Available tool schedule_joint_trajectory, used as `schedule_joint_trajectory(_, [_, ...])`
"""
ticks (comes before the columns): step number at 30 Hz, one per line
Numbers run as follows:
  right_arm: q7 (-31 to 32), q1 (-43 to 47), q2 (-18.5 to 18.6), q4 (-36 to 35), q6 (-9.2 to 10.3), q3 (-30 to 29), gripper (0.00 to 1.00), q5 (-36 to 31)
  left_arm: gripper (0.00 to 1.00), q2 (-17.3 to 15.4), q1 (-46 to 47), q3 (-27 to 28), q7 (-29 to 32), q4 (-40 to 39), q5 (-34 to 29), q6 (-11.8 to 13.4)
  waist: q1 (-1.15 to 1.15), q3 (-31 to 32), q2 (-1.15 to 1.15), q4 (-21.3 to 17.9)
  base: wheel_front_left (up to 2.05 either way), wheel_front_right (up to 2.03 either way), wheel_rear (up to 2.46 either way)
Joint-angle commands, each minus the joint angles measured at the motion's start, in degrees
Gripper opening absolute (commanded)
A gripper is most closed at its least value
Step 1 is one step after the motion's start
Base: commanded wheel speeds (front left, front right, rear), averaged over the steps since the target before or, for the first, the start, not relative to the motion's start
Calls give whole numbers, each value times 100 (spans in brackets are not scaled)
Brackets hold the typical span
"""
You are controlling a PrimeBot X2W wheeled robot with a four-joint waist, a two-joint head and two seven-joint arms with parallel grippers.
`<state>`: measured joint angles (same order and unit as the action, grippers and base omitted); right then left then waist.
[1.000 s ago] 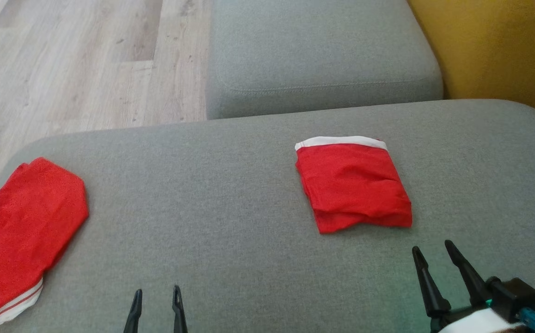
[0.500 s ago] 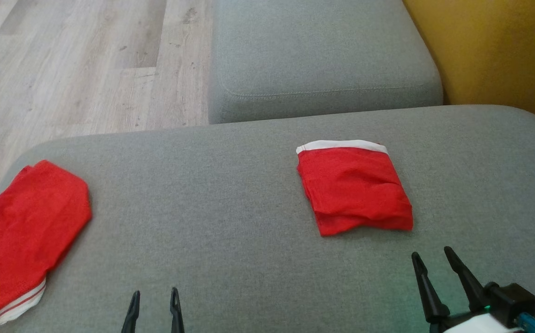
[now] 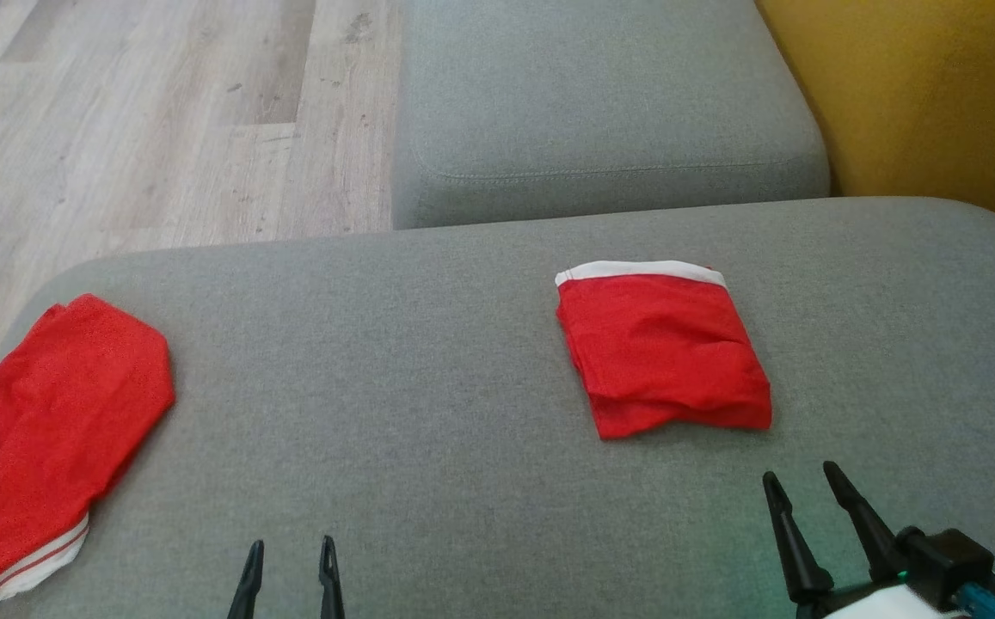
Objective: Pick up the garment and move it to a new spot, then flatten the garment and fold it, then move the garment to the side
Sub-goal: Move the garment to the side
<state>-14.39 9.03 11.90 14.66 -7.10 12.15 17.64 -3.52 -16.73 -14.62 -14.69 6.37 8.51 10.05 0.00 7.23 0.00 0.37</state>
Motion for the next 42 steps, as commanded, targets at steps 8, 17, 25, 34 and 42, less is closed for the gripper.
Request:
schedule_joint_trajectory(8, [-61, -180, 73, -128, -39, 38, 100, -11, 100, 63, 220, 125, -30, -375, -74, 6, 0, -76, 0, 1, 0, 0, 0])
schedule_joint_trajectory(17, [-61, -957, 266, 481, -39, 174, 100, 198, 100, 64, 344, -116, -30, -670, -127, 93, 0, -393, 0, -14, 0, 0, 0])
schedule_joint_trajectory(25, [316, -2513, 701, 1863, -39, 359, 100, 1086, 100, 64, 630, -430, -30, -977, -355, 193, 0, -955, 0, 85, 0, 0, 0])
schedule_joint_trajectory(34, [1250, -3729, 1291, 2665, -39, 1168, 100, 2299, 100, 64, 1164, -845, -30, -1078, -483, 370, 0, -1634, 0, 336, 0, 0, 0])
schedule_joint_trajectory(42, [1781, -4107, 1329, 2958, -39, 2088, 0, 3213, 100, 64, 1479, -1022, -30, -1030, -475, 538, 0, -1938, 0, 408, 0, 0, 0])
